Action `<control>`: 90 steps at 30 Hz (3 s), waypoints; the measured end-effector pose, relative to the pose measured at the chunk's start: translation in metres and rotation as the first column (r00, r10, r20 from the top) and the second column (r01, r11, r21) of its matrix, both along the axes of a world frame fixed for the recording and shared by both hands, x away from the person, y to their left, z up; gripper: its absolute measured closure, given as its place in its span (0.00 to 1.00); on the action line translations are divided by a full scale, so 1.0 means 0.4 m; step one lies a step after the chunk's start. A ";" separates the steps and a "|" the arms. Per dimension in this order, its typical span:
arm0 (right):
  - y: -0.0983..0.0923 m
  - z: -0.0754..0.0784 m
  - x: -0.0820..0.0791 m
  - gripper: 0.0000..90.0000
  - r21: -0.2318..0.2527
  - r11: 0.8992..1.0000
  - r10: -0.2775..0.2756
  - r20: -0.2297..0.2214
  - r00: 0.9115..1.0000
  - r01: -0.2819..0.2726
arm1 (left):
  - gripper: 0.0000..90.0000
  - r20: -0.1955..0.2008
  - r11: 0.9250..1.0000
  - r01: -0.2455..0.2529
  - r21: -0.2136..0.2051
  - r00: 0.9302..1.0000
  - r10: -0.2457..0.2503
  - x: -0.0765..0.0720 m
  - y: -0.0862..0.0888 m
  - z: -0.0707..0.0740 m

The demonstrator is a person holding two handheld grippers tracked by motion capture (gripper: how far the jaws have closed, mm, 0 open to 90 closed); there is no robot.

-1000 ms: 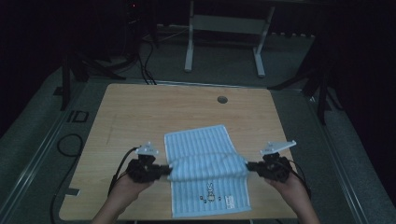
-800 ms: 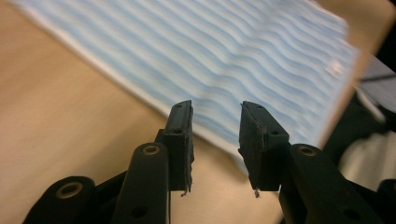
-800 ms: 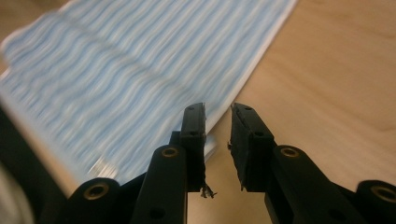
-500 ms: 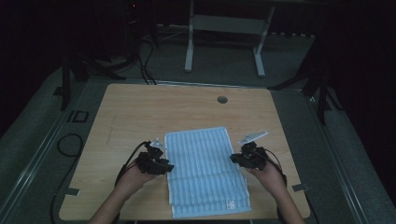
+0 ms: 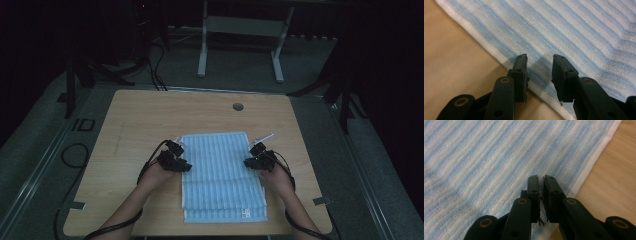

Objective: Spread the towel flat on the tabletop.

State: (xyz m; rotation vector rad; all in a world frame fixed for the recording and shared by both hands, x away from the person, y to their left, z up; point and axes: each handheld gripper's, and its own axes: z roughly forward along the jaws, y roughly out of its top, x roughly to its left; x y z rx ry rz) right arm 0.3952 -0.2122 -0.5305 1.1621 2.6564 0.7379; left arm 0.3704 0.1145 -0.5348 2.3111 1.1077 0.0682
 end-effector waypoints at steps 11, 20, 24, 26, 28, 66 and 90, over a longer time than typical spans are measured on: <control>-0.036 0.005 0.123 0.92 -0.001 0.996 -0.085 -0.038 0.996 0.085 | 0.72 0.014 0.999 -0.021 0.039 1.000 0.021 0.149 -0.063 0.004; -0.036 0.013 0.211 0.92 -0.018 0.992 -0.127 -0.095 0.987 0.126 | 0.70 0.012 0.996 -0.086 0.021 0.996 0.086 0.243 -0.075 0.003; -0.042 0.012 0.234 0.91 -0.004 0.989 -0.146 -0.111 0.983 0.147 | 0.69 0.014 0.994 -0.101 0.031 0.995 0.100 0.260 -0.088 0.004; -0.042 0.014 0.242 0.88 0.002 0.988 -0.155 -0.135 0.979 0.157 | 0.67 0.011 0.994 -0.107 0.030 0.994 0.107 0.259 -0.092 0.006; -0.038 0.019 0.235 0.86 -0.005 0.991 -0.137 -0.137 0.981 0.137 | 0.67 0.020 0.996 -0.084 0.006 0.996 0.084 0.245 -0.090 0.014; -0.084 0.010 -0.221 0.89 -0.132 0.970 0.210 0.021 0.977 -0.205 | 0.67 0.131 0.934 0.325 0.147 0.930 -0.344 -0.154 -0.106 0.000; -0.137 0.240 -0.445 0.92 0.038 0.962 0.265 0.113 0.958 -0.270 | 0.85 0.082 0.911 0.406 -0.070 0.913 -0.400 -0.376 -0.047 0.231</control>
